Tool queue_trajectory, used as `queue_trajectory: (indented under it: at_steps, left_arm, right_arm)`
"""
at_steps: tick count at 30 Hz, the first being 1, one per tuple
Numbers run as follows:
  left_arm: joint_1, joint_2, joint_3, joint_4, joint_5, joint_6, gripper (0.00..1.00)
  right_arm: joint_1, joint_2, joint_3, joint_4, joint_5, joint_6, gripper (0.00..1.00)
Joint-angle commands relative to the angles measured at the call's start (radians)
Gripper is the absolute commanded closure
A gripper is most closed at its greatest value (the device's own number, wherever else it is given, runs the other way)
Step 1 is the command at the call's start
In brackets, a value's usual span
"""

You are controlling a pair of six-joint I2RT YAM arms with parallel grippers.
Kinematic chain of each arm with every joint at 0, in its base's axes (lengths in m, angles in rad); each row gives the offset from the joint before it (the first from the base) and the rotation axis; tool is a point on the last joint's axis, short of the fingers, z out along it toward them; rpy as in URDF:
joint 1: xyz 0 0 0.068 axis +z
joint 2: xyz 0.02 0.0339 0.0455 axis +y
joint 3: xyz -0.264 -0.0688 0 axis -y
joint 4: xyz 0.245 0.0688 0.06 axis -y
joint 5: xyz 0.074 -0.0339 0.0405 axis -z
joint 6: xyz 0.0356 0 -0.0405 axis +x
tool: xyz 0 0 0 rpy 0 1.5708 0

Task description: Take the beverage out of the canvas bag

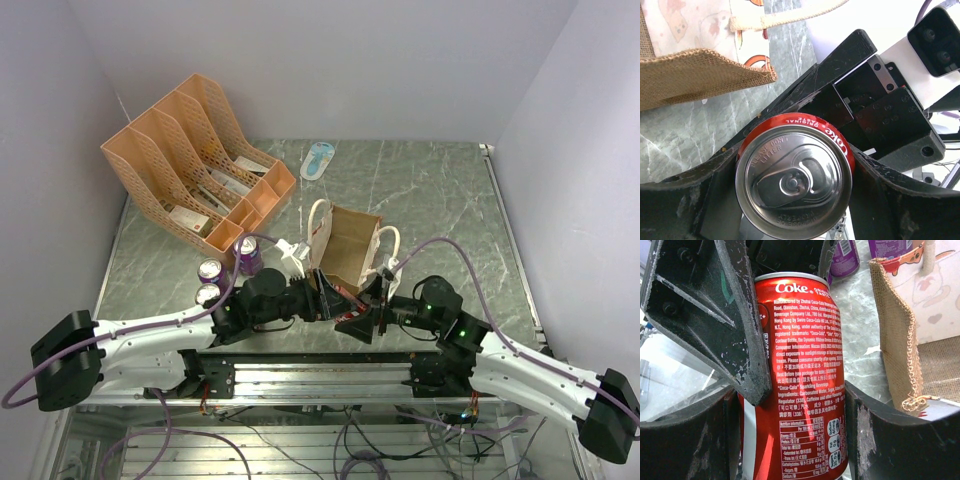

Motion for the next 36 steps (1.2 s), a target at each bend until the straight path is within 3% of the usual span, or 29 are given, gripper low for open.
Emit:
queue_trajectory:
  at_steps: [1,4,11,13,22,26,36]
  left_arm:
    - [-0.026,-0.025,0.068,0.084,-0.004,0.01,0.8]
    - [-0.026,-0.054,0.067,0.056,-0.02,0.019,0.93]
    - [-0.026,-0.141,0.059,-0.05,-0.082,0.043,0.93]
    - [-0.026,-0.169,0.062,-0.094,-0.106,0.052,0.93]
    - [-0.026,-0.232,0.112,-0.322,-0.245,0.143,0.93]
    - [-0.026,-0.282,0.146,-0.476,-0.357,0.19,0.93]
    - [-0.026,-0.511,0.209,-0.846,-0.576,0.208,0.93]
  right_arm:
    - [0.013,0.012,0.052,0.028,0.025,-0.033,0.98]
    - [0.013,0.022,0.053,0.018,0.031,-0.033,0.76]
    - [0.012,0.043,0.061,-0.022,0.099,-0.006,0.11]
    - [0.013,0.048,0.077,-0.063,0.126,-0.001,0.01]
    - [0.012,0.03,0.111,-0.167,0.171,0.014,0.0]
    - [0.013,0.025,0.134,-0.258,0.261,0.021,0.0]
    - [0.013,-0.006,0.145,-0.384,0.426,0.035,0.0]
